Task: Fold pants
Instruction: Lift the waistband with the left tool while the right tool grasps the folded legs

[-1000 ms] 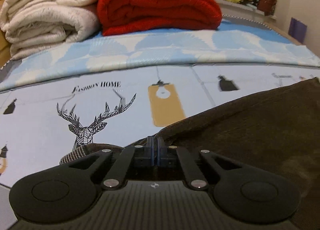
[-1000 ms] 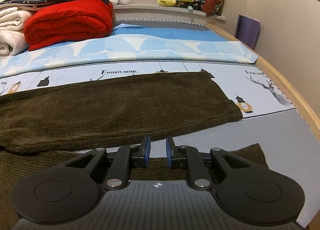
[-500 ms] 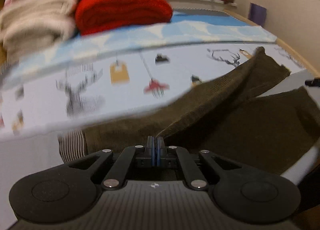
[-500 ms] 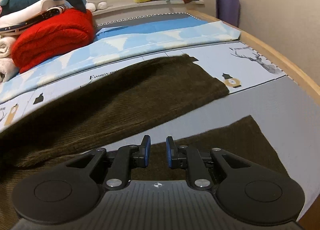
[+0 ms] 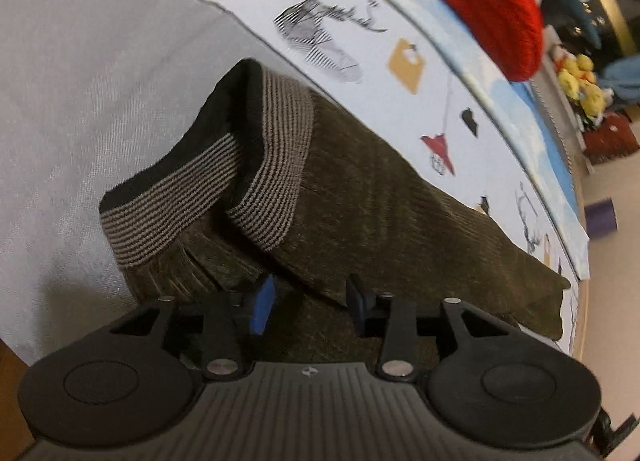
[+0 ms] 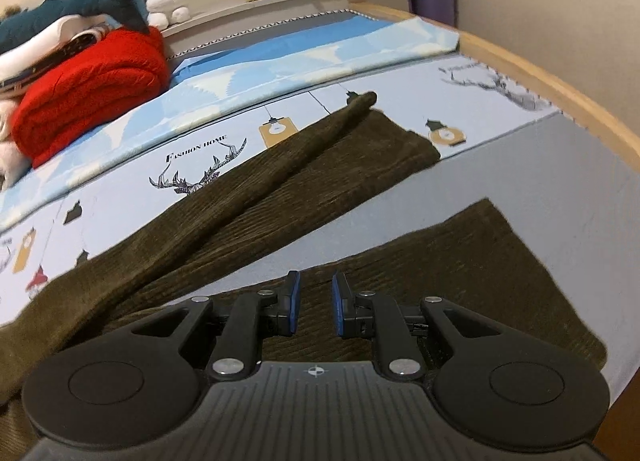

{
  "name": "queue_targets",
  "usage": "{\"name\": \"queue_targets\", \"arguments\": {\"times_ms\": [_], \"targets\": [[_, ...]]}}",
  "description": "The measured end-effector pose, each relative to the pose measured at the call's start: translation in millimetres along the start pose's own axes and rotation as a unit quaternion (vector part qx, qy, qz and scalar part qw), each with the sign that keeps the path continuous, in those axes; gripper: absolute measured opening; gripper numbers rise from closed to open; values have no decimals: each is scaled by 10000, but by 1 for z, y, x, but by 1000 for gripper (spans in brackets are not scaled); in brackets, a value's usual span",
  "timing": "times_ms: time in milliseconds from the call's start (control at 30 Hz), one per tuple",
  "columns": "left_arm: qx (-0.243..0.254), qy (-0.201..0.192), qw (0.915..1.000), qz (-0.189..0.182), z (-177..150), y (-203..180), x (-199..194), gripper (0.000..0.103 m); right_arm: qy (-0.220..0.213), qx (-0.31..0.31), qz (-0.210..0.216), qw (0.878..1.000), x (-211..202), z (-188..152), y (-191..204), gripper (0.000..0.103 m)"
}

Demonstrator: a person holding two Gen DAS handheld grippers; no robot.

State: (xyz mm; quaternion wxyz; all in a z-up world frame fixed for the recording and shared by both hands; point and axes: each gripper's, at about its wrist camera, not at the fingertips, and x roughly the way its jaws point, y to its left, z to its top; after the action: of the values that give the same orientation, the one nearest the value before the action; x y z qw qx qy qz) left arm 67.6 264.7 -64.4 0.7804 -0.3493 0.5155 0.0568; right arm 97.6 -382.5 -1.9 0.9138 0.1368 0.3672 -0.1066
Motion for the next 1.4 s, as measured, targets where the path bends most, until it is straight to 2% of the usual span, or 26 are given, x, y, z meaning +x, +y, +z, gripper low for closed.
{"name": "queue_targets", "arguments": {"times_ms": [200,300,400,433,467,500,533,600,667,733,800,900,967,1033,1100,1200,1267,1300,1333,1400], "targets": [[-240,-116,9994,202,14,-3,13,66,53,445,368,9983,6,5,-4,18],[-361,-90,9987,348,21,-6,20,66,33,624,647,9959,11,10,-2,19],[-409,-75,9986,319,24,-8,25,65,36,735,829,9938,21,16,5,26],[-383,-94,9987,337,25,-9,24,59,55,778,877,9931,25,17,8,28],[-319,-184,9984,440,25,-11,23,48,80,828,923,9923,30,19,10,28],[-217,-295,9973,639,26,-13,20,21,104,887,967,9913,34,21,13,28],[-130,-486,9955,807,27,-14,16,20,129,959,1014,9901,40,24,16,28],[-140,-1000,9920,763,28,-17,1,17,169,1070,1044,9886,53,29,22,28],[152,-1402,9864,840,28,-28,-9,17,224,1163,1049,9874,66,33,28,28],[360,-1555,9829,920,28,-36,-12,17,287,1263,1057,9859,82,36,34,28],[334,-1455,9840,973,30,-37,-8,17,367,1371,1070,9841,98,38,39,29],[-43,-1118,9903,829,34,-26,2,21,600,1619,1126,9785,127,38,46,33],[-328,-897,9930,688,36,-17,7,31,757,1757,1194,9742,146,38,52,34],[-523,-706,9948,507,38,-9,9,52,871,1803,1203,9723,161,37,57,34],[-589,-518,9961,399,40,-7,15,56,954,1893,1194,9700,174,37,60,35],[-488,-515,9958,576,41,-10,19,53,1069,2131,1212,9636,192,35,62,35],[-383,-559,9954,676,42,-14,20,33,996,2207,1274,9618,198,37,61,35],[-338,-572,9952,721,42,-15,20,29,941,2169,1311,9628,200,38,62,35],[-268,-592,9950,761,41,-17,21,26,886,2077,1308,9653,200,40,64,28],[-92,-643,9944,832,39,-23,20,23,742,1892,1247,9712,199,43,66,4]]}}
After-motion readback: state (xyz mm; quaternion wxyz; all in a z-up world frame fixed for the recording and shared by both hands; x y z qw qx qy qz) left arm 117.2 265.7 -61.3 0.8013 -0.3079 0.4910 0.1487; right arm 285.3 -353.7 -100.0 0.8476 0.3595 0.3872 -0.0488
